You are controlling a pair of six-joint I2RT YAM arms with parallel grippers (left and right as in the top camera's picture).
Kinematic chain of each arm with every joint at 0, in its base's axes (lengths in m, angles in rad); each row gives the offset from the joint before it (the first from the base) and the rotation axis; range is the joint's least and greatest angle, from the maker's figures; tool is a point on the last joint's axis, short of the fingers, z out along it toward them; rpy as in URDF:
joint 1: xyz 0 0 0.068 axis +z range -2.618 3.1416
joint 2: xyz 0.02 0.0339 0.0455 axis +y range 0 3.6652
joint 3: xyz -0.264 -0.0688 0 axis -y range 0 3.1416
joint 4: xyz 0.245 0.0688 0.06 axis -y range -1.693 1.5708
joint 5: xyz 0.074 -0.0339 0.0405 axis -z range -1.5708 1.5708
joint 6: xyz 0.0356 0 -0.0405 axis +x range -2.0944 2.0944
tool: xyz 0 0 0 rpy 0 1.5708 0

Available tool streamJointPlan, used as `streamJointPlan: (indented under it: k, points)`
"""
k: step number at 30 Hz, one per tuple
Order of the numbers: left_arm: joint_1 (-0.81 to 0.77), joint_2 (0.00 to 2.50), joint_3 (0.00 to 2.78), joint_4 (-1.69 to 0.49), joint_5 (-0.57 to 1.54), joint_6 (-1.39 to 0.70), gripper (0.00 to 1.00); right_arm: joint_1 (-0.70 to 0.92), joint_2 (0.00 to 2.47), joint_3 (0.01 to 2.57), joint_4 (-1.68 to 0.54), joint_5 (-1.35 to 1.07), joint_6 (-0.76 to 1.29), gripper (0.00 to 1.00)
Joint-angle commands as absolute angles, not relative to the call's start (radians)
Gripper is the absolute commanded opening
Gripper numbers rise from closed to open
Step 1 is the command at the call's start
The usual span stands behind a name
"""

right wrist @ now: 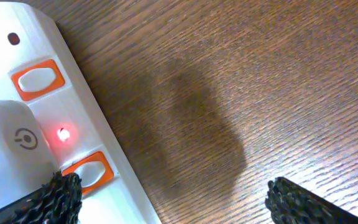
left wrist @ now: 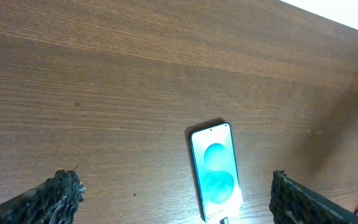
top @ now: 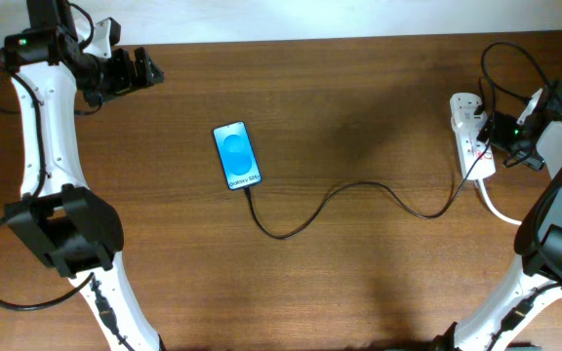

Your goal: Plug charger to phone and switch on socket

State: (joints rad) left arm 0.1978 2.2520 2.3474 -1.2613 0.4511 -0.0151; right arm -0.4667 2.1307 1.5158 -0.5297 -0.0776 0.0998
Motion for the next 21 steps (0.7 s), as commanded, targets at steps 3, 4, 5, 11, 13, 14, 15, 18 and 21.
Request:
streamJointPlan:
  k: [3, 4, 5, 11, 13, 14, 15, 18, 21]
  points:
    - [0.201, 2.257, 2.365, -1.263, 0.447, -0.003, 0.99, -0.367, 2.202, 1.472, -0.572, -0.229, 0.062, 0.99]
    - [0.201, 2.257, 2.365, -1.263, 0.447, -0.003, 1.0, -0.369, 2.2, 1.472, -0.572, -0.196, 0.07, 0.99]
    - [0.201, 2.257, 2.365, -1.263, 0.447, -0.003, 0.99, -0.373, 2.197, 1.473, -0.574, -0.153, 0.084, 0.99]
    - [0.201, 2.257, 2.365, -1.263, 0.447, -0.003, 1.0, -0.461, 2.139, 1.53, -0.636, -0.028, 0.133, 0.99]
    - [0.201, 2.257, 2.365, -1.263, 0.447, -0.003, 0.99, -0.502, 2.136, 1.573, -0.685, -0.026, 0.132, 0.98]
    - [0.201, 2.257, 2.365, -1.263, 0.447, -0.003, 0.99, -0.518, 2.136, 1.589, -0.704, -0.02, 0.132, 0.99]
    - [0.201, 2.257, 2.365, -1.263, 0.447, -0.003, 1.0, -0.534, 2.135, 1.603, -0.718, -0.021, 0.132, 0.99]
    - [0.201, 2.257, 2.365, -1.263, 0.447, -0.003, 1.0, -0.572, 2.132, 1.668, -0.78, -0.021, 0.132, 0.99]
    - [0.201, 2.257, 2.365, -1.263, 0.447, -0.003, 1.0, -0.591, 2.122, 1.777, -0.86, -0.025, 0.132, 0.98]
